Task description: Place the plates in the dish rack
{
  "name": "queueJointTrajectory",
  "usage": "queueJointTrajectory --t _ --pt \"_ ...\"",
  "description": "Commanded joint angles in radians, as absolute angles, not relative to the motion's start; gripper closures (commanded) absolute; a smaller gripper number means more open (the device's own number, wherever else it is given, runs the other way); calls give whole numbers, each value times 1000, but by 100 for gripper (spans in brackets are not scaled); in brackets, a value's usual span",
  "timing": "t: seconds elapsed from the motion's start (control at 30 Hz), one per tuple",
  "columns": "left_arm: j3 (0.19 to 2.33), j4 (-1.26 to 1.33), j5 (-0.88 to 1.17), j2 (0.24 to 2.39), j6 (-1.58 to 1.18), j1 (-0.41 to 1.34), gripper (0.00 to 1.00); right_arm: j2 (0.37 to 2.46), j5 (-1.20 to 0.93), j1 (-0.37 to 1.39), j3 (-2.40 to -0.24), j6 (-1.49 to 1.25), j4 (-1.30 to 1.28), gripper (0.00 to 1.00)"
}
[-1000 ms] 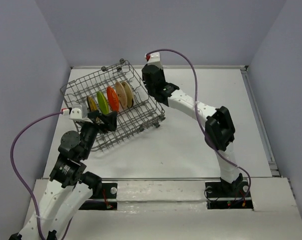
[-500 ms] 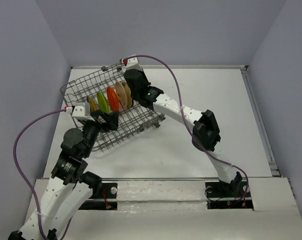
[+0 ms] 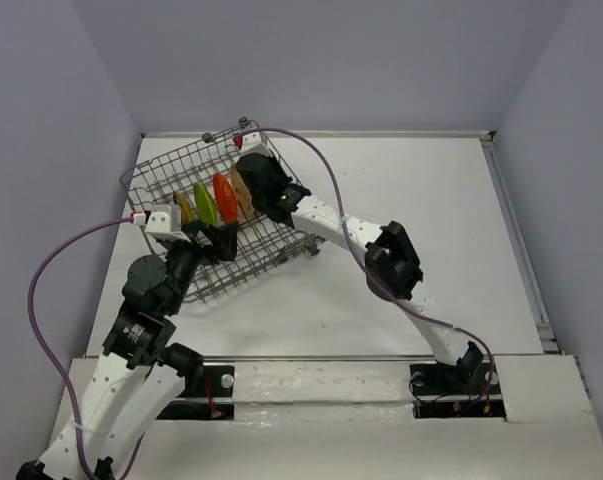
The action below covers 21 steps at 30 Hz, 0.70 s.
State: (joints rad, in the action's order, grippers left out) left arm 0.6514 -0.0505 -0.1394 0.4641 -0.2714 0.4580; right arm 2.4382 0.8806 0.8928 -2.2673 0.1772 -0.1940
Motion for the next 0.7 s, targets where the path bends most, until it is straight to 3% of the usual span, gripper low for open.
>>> queueJointTrajectory --t 0.0,0.67 --pt "675 -6 -137 477 -265 454 1 2451 904 911 -2355 207 -158 93" --pt "676 -8 -135 482 -265 449 1 2557 896 920 -2378 307 -77 93"
